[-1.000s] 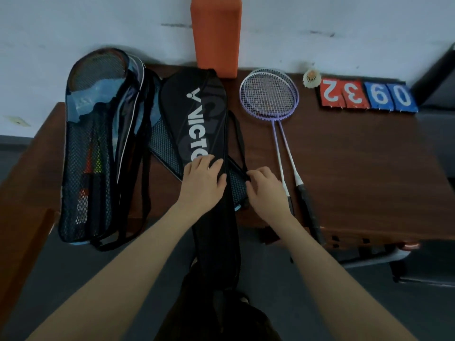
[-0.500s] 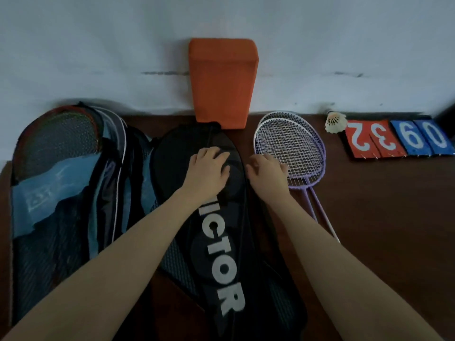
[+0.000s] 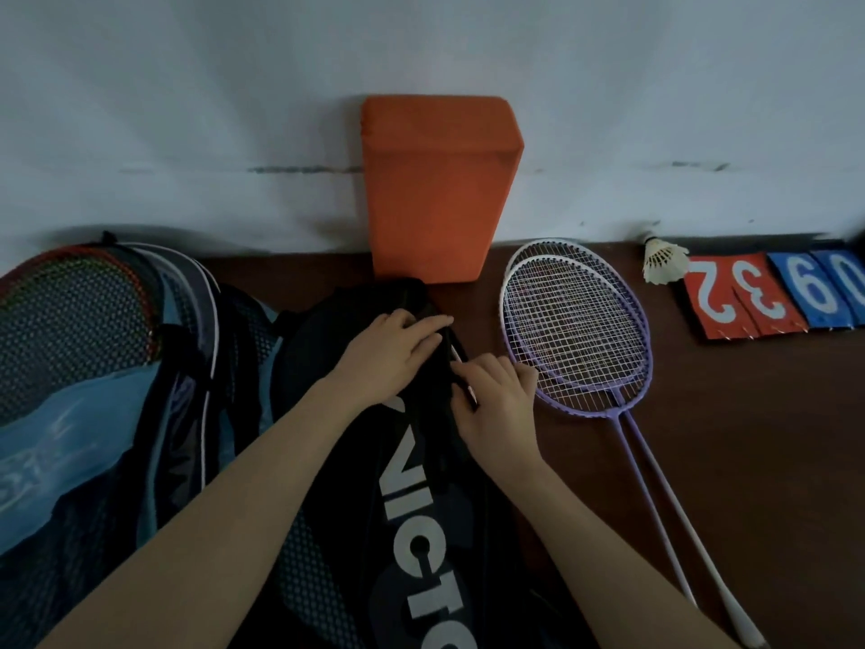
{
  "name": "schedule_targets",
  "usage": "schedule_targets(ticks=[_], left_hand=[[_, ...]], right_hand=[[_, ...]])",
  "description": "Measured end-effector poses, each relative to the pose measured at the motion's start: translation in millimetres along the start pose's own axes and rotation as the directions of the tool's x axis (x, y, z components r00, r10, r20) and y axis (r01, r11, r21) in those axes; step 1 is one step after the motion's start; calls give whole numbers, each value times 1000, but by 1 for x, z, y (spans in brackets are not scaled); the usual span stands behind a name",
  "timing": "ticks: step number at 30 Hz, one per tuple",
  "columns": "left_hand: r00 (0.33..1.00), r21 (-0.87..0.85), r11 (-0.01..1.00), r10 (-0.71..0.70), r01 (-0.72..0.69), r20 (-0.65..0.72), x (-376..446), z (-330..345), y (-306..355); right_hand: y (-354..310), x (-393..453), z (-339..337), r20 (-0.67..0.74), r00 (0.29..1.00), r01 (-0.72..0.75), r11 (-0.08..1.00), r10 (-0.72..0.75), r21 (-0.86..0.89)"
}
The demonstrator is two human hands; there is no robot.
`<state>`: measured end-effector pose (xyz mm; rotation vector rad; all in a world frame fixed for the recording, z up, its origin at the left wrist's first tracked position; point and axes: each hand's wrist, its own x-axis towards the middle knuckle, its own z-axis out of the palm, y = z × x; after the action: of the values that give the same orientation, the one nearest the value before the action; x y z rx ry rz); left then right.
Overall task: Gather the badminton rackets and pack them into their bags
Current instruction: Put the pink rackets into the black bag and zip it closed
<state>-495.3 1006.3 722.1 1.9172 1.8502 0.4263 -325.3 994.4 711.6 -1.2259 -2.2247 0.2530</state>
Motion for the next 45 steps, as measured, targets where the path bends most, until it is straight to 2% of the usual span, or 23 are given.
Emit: schedule_targets(ticks=[6, 8, 10, 12, 15, 20, 23, 26, 28, 31, 33, 35, 39, 41, 45], left_hand=[[990, -277, 953, -136, 120, -39, 15, -5, 7], [982, -405, 901, -187, 159, -31, 19, -1, 5], [972, -474, 863, -228, 176, -54, 18, 4, 2], [958, -575, 797, -278, 186, -75, 11, 6, 0], [939, -728, 661, -337, 183, -71, 3, 0, -2], [938, -794, 595, -334, 130, -97, -1, -12, -4], [933, -795, 595, -341, 118, -117, -1, -17, -8], [941, -708, 698, -301, 107, -155, 2, -23, -11], [942, -584, 807, -259, 90, -213, 7, -25, -15], [905, -313, 946, -205, 85, -372, 22, -29, -30], [898, -134, 984, -162, 116, -410, 32, -34, -42], [913, -59, 986, -165, 154, -373, 36, -40, -45], [935, -15, 974, -219, 224, -280, 37, -46, -41], [934, -74, 967, -255, 244, -252, 37, -50, -39], [923, -210, 963, -227, 166, -310, 31, -57, -36]], right_hand=[[-2, 5, 3, 76, 995, 65, 993, -72, 95], [3, 8, 3, 131, 991, -26, 983, 2, 183], [13, 17, 4, 175, 971, -207, 937, 162, 283], [23, 32, 8, 210, 940, -327, 889, 270, 321], [26, 62, 20, 291, 911, -373, 882, 291, 287], [15, 104, 42, 401, 892, -343, 891, 209, 298], [10, 113, 49, 442, 866, -417, 823, 232, 386], [10, 116, 49, 452, 864, -442, 766, 223, 467], [8, 121, 45, 460, 863, -456, 716, 210, 529], [4, 125, 38, 449, 873, -463, 611, 190, 642], [5, 125, 32, 484, 853, -511, 508, 197, 694], [7, 124, 28, 531, 820, -566, 445, 213, 695], [7, 126, 25, 540, 817, -566, 462, 204, 682], [6, 128, 23, 532, 827, -543, 498, 180, 676], [6, 135, 15, 554, 810, -571, 471, 191, 673]])
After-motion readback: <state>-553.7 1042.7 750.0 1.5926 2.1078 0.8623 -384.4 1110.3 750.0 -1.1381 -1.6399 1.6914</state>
